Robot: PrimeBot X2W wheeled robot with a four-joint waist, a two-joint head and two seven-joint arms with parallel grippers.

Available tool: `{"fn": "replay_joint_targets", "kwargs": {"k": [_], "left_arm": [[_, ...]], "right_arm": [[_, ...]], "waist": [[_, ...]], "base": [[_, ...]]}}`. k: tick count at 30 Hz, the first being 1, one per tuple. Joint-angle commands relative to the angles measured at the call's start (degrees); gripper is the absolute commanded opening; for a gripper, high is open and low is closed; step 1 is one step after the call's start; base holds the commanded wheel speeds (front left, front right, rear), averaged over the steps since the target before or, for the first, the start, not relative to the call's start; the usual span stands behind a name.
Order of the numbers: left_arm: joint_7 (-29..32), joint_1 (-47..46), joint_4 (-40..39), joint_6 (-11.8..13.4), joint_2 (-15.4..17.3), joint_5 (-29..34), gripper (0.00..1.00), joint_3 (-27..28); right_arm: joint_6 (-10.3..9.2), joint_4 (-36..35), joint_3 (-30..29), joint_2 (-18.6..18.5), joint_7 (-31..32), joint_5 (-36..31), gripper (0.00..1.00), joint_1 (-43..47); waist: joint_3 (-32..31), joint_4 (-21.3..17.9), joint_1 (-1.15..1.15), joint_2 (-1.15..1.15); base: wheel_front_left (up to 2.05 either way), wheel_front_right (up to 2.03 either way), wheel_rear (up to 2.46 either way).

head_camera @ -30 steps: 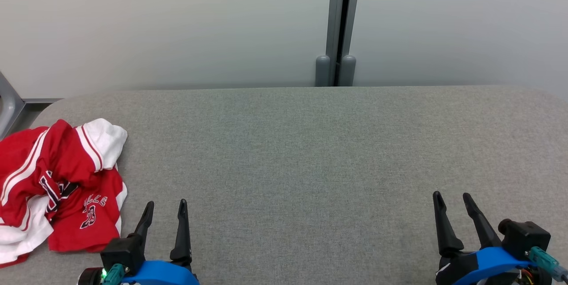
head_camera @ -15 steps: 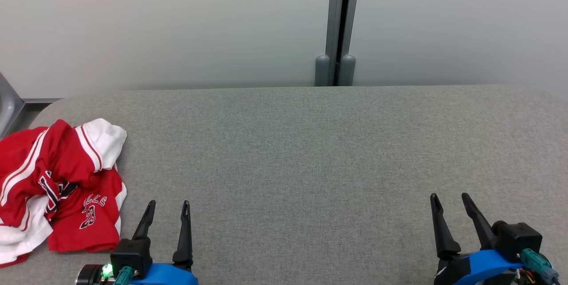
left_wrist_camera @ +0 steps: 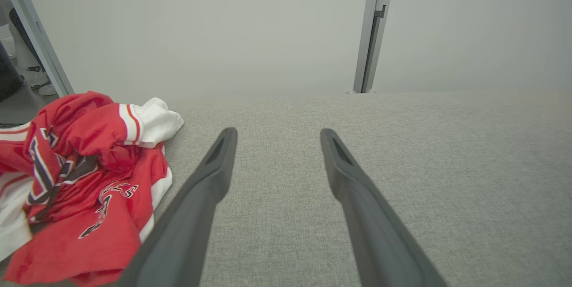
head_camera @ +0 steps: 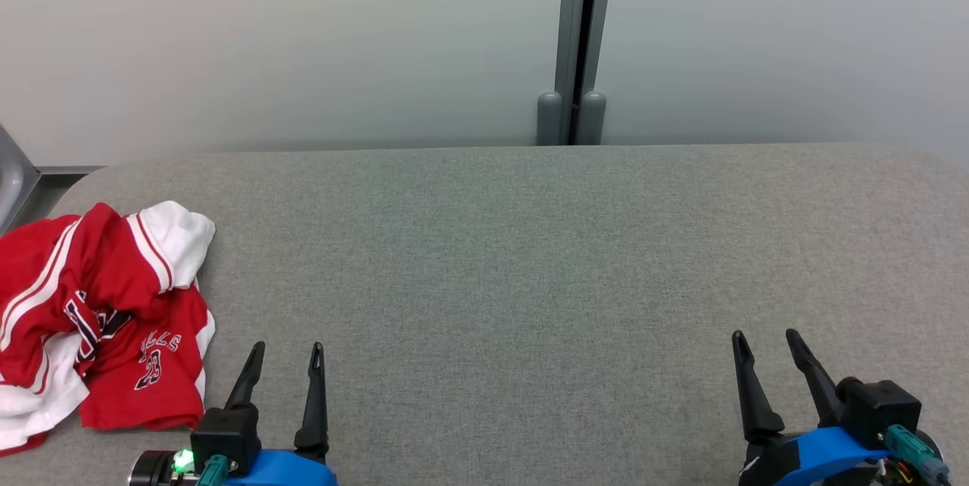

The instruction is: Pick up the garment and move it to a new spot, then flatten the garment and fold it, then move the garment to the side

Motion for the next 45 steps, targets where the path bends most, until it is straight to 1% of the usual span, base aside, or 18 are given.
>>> {"fn": "replay_joint_targets", "kwargs": {"k": [1, 8, 13, 19, 21, 22, 25, 34, 38, 45], "left_arm": [[-0.3, -0.8, -0.1, 0.2, 0.2, -0.2, 1.00, 0.2], [-0.3, -1.0, -0.2, 0.4, 0.5, -0.4, 1.00, 0.0], [-0.3, -1.1, -0.3, 0.7, 0.8, -0.1, 1.00, -0.3], [-0.3, -1.2, -0.4, 1.0, 1.3, -0.4, 1.00, -0.4], [-0.2, -1.3, -0.6, 1.0, 1.4, -0.4, 1.00, -0.5], [-0.2, -1.2, -0.8, 1.1, 1.6, -0.4, 1.00, -0.5], [-0.1, -1.1, -1.2, 1.3, 1.7, -0.7, 1.00, -0.5], [0.2, -0.4, -1.7, 1.8, 2.2, -1.3, 1.00, -0.4], [0.0, 0.2, -2.7, 2.7, 2.4, -2.0, 1.00, 0.7], [-0.1, 2.1, -4.9, 4.2, 2.7, -2.7, 1.00, 2.3]], "right_arm": [[0.03, -0.1, 0.0, -0.4, -0.3, -0.1, 1.00, 0.3], [0.03, 0.0, -0.4, -0.4, -0.5, -0.3, 1.00, 0.5], [0.03, -0.2, -0.6, -0.3, -0.5, -0.2, 1.00, 0.8], [0.03, -0.1, -0.4, -0.3, -0.7, 0.2, 1.00, 1.2], [0.02, -0.1, -0.7, -0.3, -0.8, 0.3, 1.00, 1.1], [0.02, -0.1, -0.6, -0.3, -0.9, 0.3, 1.00, 0.9], [0.02, 0.0, -0.5, -0.3, -0.9, 0.5, 1.00, 0.9], [0.02, 0.6, 0.0, -0.3, -1.1, 0.6, 1.00, 0.2], [0.02, 0.7, 1.4, -0.3, -0.6, 0.1, 1.00, -1.5], [0.02, 1.6, 3.3, -0.3, -0.3, -0.3, 1.00, -3.8]], "waist": [[0.0, 0.0, 0.00, 0.00], [0.2, 0.6, 0.00, 0.00], [0.3, 3.5, 0.00, 0.00], [0.4, 10.0, 0.00, 0.00], [0.4, 12.6, 0.00, 0.00], [0.5, 15.0, 0.00, 0.00], [0.7, 18.7, 0.00, 0.00], [1.4, 28.0, 0.00, 0.00], [2.6, 29.3, 0.00, 0.00], [3.5, 29.8, 0.00, 0.00]], "base": [[0.00, 0.00, 0.00], [0.00, 0.00, 0.00], [0.00, 0.00, 0.00], [0.00, 0.00, 0.00], [0.00, 0.00, 0.00], [0.00, 0.00, 0.00], [0.00, 0.00, 0.00], [0.00, 0.00, 0.00], [0.00, 0.00, 0.00], [0.00, 0.00, 0.00]]}}
